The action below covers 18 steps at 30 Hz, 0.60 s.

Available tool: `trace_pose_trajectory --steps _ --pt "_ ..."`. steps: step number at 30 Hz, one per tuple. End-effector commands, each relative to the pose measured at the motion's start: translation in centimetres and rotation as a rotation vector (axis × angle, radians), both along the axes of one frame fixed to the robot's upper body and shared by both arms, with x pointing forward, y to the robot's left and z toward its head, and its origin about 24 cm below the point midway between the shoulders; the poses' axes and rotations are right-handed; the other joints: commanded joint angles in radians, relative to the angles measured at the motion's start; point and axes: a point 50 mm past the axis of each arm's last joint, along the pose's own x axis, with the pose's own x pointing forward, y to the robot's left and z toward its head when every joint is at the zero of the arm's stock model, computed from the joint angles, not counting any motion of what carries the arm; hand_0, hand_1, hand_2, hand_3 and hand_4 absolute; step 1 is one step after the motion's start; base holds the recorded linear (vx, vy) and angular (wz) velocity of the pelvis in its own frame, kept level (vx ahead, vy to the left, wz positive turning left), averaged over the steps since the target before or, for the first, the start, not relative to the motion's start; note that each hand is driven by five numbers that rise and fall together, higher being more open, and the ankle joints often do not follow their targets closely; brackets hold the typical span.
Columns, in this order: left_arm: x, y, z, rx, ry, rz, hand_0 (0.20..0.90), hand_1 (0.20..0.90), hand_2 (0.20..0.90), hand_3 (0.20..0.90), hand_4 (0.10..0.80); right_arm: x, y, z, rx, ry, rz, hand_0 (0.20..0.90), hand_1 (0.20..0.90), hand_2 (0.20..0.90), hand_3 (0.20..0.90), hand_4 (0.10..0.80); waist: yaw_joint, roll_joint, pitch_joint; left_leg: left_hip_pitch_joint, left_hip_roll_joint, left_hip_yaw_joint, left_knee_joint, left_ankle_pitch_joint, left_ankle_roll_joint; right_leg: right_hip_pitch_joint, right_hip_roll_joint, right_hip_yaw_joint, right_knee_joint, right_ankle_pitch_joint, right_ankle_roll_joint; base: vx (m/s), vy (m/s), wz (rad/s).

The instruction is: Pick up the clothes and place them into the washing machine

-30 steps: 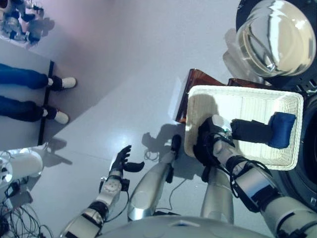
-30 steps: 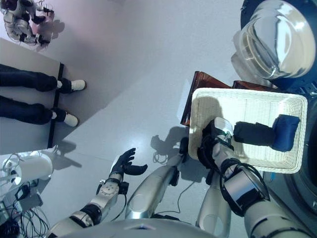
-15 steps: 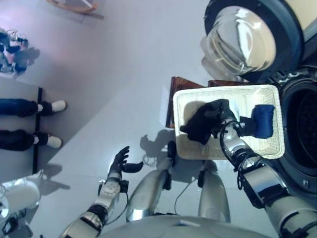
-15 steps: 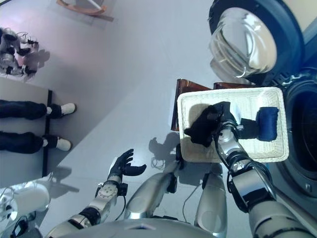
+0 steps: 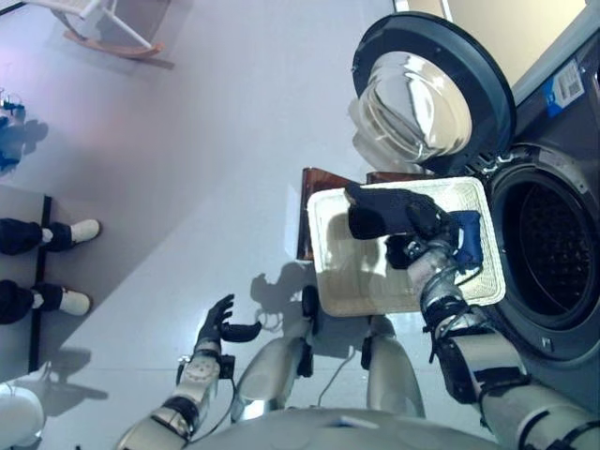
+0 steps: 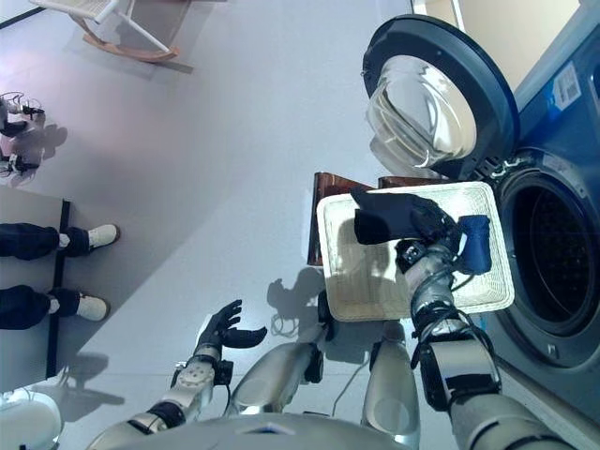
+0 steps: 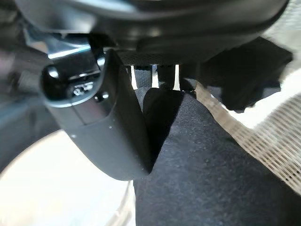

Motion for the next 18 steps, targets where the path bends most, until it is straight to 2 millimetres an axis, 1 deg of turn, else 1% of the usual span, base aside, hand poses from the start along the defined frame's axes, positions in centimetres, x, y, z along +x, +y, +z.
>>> trace_pose_trajectory --steps 1,3,4,5,7,8,9,11,12,13,14,15,16,17,18 --pt "-2.1 1.5 -0.7 0.004 0.041 0.107 0.9 0.9 0.9 0.9 0.8 1.3 -0.3 3.5 0.04 -0.27 -0.06 0.3 0.3 0.3 0.3 0.4 -0.005 0.027 -0.055 -0.076 -0.011 -0.066 0.027 -0.041 -0.03 -0.011 -0.009 0.026 0.082 -0.084 0.031 0.002 0.025 -0.25" --pt "-2.1 1.0 -0.8 -0.014 0.037 0.113 0.9 0.9 0.9 0.9 0.8 1.4 -1.0 4.2 0.11 -0.334 -0.141 0.3 0.3 0.3 0.3 0.4 -0.009 0.04 -0.043 -0.081 -0.016 -0.061 0.032 -0.046 -0.026 -0.034 -0.002 0.045 0.102 -0.087 0.029 -0.019 0.055 -0.3" --pt "-2.1 1.0 -0.8 -0.014 0.036 0.113 0.9 0.9 0.9 0.9 0.8 1.4 -1.0 4.2 0.111 -0.335 -0.141 0.3 0.3 0.3 0.3 0.4 -0.006 0.039 -0.044 -0.083 -0.016 -0.058 0.033 -0.047 -0.026 -0.038 -0.001 0.048 0.105 -0.089 0.029 -0.025 0.081 -0.32" --pt "-2.1 0.7 -0.8 -0.029 0.036 0.12 0.9 0.9 0.9 0.9 0.8 1.6 -1.8 5.0 0.173 -0.397 -0.222 0.3 0.3 0.3 0.3 0.4 -0.01 0.049 -0.03 -0.082 -0.021 -0.062 0.04 -0.056 -0.021 -0.056 0.006 0.059 0.14 -0.104 0.027 -0.027 0.057 -0.32" --pt "-1.9 0.5 -0.8 -0.038 0.032 0.123 0.9 0.9 0.9 0.9 0.8 1.8 -1.8 5.4 0.199 -0.428 -0.246 0.3 0.3 0.3 0.3 0.4 -0.007 0.051 -0.024 -0.096 -0.022 -0.06 0.05 -0.054 -0.02 -0.079 0.012 0.068 0.157 -0.103 0.025 -0.067 0.041 -0.3" --pt "-1.7 0.2 -0.8 -0.052 0.028 0.125 0.9 0.9 0.9 0.9 0.8 2.1 -2.1 6.6 0.231 -0.49 -0.294 0.3 0.3 0.3 0.3 0.4 -0.009 0.054 -0.005 -0.112 -0.028 -0.073 0.076 -0.061 -0.014 -0.107 0.021 0.072 0.192 -0.116 0.021 -0.075 0.011 -0.31" --pt "-1.7 0.2 -0.8 -0.053 0.027 0.125 0.9 0.9 0.9 0.9 0.8 2.1 -2.1 6.6 0.23 -0.491 -0.295 0.3 0.3 0.3 0.3 0.4 -0.006 0.053 -0.006 -0.119 -0.028 -0.071 0.081 -0.063 -0.014 -0.115 0.021 0.075 0.199 -0.118 0.021 -0.086 0.014 -0.34" --pt "-0.9 0.0 -0.5 -0.056 0.007 0.123 0.9 0.9 0.9 0.9 0.8 2.4 -2.5 8.2 0.214 -0.557 -0.323 0.3 0.3 0.3 0.3 0.4 -0.011 0.055 0.021 -0.159 -0.03 -0.079 0.137 -0.074 -0.01 -0.163 0.027 0.07 0.268 -0.143 0.015 -0.09 -0.022 -0.31" --pt "-0.5 -0.1 -0.3 -0.056 -0.006 0.12 0.9 0.9 0.9 0.9 0.8 2.4 -2.7 8.8 0.21 -0.576 -0.338 0.3 0.3 0.3 0.3 0.4 -0.015 0.055 0.029 -0.178 -0.036 -0.085 0.169 -0.089 -0.007 -0.184 0.024 0.068 0.312 -0.168 0.012 -0.064 -0.025 -0.21" --pt "-0.5 -0.1 -0.3 -0.056 -0.007 0.12 0.9 0.9 0.9 0.9 0.8 2.5 -2.7 8.8 0.21 -0.577 -0.338 0.3 0.3 0.3 0.3 0.4 -0.015 0.054 0.028 -0.184 -0.038 -0.084 0.175 -0.092 -0.006 -0.19 0.023 0.069 0.32 -0.172 0.012 -0.086 -0.022 -0.1" --pt "0.3 -0.5 0.1 -0.065 -0.036 0.108 0.9 0.9 0.9 0.9 0.8 2.5 -3.0 9.8 0.219 -0.62 -0.377 0.3 0.3 0.3 0.3 0.4 -0.02 0.059 0.051 -0.228 -0.051 -0.094 0.232 -0.102 -0.003 -0.224 0.023 0.07 0.382 -0.198 0.004 -0.101 -0.018 -0.06" --pt "0.7 -0.7 0.2 -0.068 -0.047 0.097 0.9 0.9 0.9 0.9 0.8 2.5 -3.3 10.3 0.229 -0.642 -0.399 0.3 0.3 0.3 0.3 0.4 -0.024 0.06 0.054 -0.248 -0.06 -0.096 0.251 -0.109 0.0 -0.244 0.02 0.07 0.407 -0.209 0.0 -0.1 -0.017 -0.06" --pt "0.7 -0.7 0.3 -0.068 -0.048 0.097 0.9 0.9 0.9 0.9 0.8 2.5 -3.3 10.3 0.229 -0.643 -0.4 0.3 0.3 0.3 0.3 0.4 -0.024 0.06 0.052 -0.253 -0.062 -0.096 0.255 -0.111 0.001 -0.25 0.018 0.07 0.413 -0.212 0.0 -0.058 -0.009 -0.02" --pt "1.2 -1.1 0.4 -0.075 -0.056 0.077 0.9 0.9 0.9 0.9 0.8 2.5 -4.0 11.0 0.26 -0.681 -0.457 0.3 0.3 0.3 0.3 0.4 -0.025 0.067 0.049 -0.285 -0.068 -0.102 0.273 -0.112 -0.001 -0.281 0.011 0.059 0.449 -0.232 -0.006 -0.037 -0.008 0.04" --pt "1.4 -1.2 0.5 -0.078 -0.06 0.069 0.9 0.9 0.9 0.9 0.8 2.4 -4.5 11.5 0.264 -0.704 -0.485 0.3 0.3 0.3 0.3 0.4 -0.027 0.07 0.044 -0.3 -0.072 -0.104 0.28 -0.113 0.001 -0.295 0.009 0.057 0.46 -0.237 -0.007 -0.035 -0.007 0.11"
